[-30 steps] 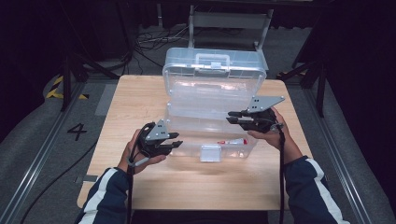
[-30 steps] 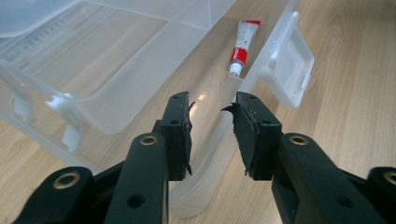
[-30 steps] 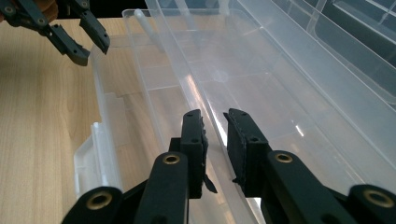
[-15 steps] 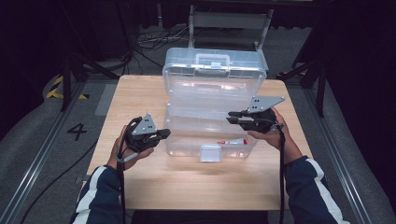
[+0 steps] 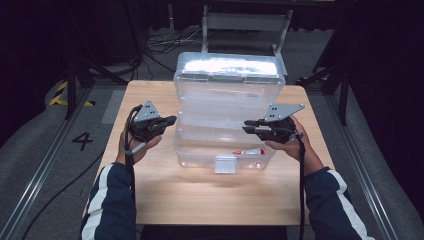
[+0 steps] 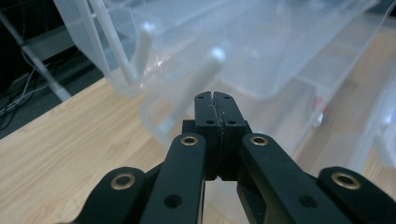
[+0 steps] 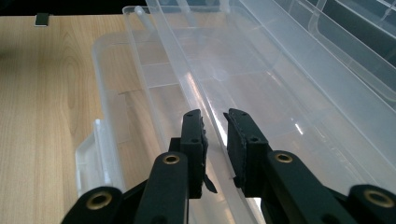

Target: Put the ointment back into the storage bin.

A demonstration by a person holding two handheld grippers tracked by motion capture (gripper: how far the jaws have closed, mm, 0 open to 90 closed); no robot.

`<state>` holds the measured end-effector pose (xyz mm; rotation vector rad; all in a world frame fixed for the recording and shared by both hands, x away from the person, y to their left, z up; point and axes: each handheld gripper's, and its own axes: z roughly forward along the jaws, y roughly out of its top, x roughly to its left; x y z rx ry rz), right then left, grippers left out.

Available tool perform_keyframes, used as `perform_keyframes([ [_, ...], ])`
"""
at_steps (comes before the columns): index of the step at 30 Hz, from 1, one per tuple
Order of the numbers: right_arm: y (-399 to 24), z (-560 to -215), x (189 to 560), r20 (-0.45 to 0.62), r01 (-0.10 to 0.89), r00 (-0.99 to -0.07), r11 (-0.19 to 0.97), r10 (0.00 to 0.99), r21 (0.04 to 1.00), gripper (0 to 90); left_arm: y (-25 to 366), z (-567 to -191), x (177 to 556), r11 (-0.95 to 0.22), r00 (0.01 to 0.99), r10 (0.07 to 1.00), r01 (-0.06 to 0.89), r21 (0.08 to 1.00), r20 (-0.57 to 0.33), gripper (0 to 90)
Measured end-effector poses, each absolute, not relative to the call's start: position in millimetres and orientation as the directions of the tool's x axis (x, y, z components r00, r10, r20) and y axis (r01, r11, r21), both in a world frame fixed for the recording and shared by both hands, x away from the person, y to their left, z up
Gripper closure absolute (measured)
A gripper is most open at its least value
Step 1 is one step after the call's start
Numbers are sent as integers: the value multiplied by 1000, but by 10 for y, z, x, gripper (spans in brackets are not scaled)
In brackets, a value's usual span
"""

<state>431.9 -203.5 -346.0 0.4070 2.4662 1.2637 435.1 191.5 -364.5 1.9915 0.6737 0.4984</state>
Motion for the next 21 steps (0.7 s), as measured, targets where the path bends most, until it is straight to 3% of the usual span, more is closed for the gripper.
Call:
perform_keyframes([
  [21,-2032,-3471,4302,-168,95,-906,572,389,814,773,1790,-3422,4766,-339,728,685,281,898,31,900],
])
